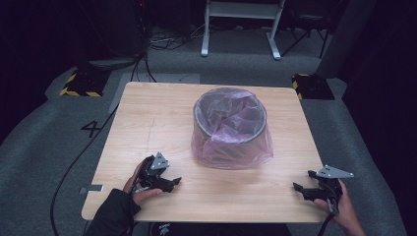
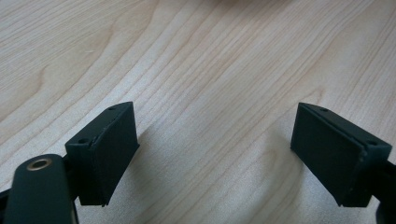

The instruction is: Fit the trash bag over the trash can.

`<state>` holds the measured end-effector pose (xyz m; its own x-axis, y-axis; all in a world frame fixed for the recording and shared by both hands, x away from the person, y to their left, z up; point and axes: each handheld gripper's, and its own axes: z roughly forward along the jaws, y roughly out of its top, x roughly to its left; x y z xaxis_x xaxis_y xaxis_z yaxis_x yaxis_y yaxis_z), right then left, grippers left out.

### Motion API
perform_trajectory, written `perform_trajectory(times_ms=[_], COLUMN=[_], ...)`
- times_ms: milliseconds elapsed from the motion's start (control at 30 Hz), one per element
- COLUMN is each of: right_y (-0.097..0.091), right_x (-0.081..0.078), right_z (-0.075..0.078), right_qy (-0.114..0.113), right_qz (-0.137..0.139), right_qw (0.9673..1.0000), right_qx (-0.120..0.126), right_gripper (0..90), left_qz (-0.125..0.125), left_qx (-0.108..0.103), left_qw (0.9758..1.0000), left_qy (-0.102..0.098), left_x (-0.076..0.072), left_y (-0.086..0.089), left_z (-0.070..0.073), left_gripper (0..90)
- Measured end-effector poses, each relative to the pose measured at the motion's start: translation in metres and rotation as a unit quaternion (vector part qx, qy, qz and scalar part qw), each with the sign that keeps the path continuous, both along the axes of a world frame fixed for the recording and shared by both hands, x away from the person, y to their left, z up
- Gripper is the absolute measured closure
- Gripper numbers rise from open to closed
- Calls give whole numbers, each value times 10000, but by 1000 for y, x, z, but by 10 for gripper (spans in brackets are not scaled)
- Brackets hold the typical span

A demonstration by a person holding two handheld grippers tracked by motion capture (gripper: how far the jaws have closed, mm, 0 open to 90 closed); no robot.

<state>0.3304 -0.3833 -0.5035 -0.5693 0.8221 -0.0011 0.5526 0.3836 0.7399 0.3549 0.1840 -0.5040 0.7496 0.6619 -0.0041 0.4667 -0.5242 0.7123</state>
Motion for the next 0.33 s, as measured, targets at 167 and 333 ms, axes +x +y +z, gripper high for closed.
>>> perform_trajectory(times_ms=[167, 333], right_y=[0, 0], right_x=[0, 0], right_z=[0, 0], right_qy=[0, 1], right_qz=[-1, -2], right_qw=[10000, 10000], right_qx=[-1, 0], right_gripper=[150, 150], left_qz=[-11, -19], left_qx=[-1, 0], left_qw=[10000, 10000], left_qy=[3, 14], left_x=[0, 1], left_y=[0, 0], left_z=[0, 0], left_gripper=[140, 138])
